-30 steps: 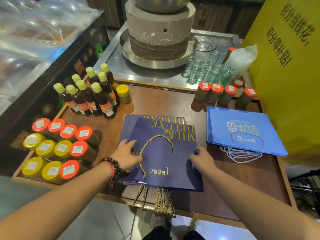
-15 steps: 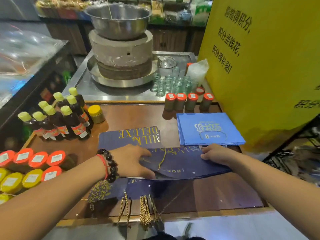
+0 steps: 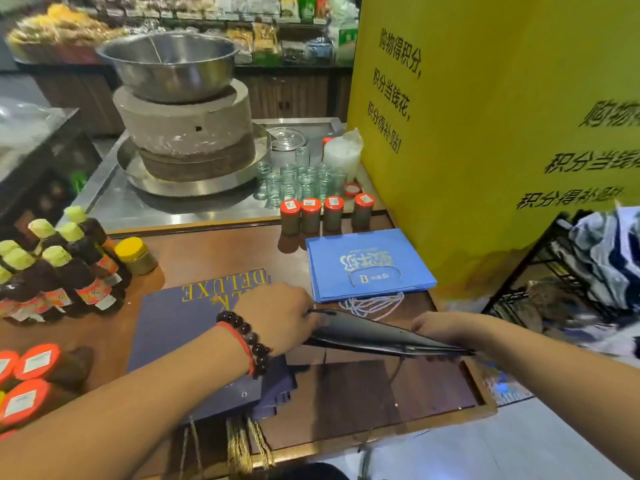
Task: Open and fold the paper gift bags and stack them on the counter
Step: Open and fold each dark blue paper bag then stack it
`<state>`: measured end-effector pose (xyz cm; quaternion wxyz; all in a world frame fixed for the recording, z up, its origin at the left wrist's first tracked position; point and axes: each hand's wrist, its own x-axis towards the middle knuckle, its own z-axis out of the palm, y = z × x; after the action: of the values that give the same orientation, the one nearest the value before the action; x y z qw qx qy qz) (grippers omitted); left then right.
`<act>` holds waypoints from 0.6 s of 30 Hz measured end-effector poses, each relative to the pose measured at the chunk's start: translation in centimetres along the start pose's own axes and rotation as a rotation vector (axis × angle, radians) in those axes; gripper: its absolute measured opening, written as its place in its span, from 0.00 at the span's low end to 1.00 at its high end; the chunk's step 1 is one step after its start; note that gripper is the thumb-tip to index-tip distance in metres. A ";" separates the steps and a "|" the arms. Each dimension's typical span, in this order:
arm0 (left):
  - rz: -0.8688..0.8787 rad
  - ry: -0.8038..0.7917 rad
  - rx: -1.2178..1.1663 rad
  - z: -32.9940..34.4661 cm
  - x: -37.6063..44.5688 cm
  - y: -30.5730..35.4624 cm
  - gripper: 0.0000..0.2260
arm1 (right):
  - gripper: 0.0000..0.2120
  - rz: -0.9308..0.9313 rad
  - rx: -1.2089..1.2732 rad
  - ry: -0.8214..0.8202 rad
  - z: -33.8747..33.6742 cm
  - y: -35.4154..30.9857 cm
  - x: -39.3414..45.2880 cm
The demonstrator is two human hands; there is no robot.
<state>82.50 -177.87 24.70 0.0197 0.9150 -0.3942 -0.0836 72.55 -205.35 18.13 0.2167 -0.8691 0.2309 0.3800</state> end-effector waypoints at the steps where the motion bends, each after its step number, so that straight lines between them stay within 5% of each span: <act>1: 0.002 -0.004 0.011 -0.1 0.6 0.9 0.19 | 0.13 -0.030 -0.069 -0.025 -0.7 0.6 0.3; 4: -0.001 -0.039 0.011 -0.1 2.0 3.9 0.17 | 0.16 -0.215 -0.289 0.024 -3.1 1.0 1.1; 10: -0.066 -0.163 -0.082 0.8 3.9 8.9 0.15 | 0.18 -0.617 -0.027 -0.108 -4.4 -2.3 2.2; 18: -0.341 -0.311 -0.225 0.8 4.8 10.1 0.20 | 0.08 -0.629 -0.057 -0.213 -6.6 1.1 5.2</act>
<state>78.31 -188.26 24.34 0.0464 0.9365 -0.2206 -0.2686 78.81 -211.09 18.01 0.3221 -0.8588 -0.0832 0.3895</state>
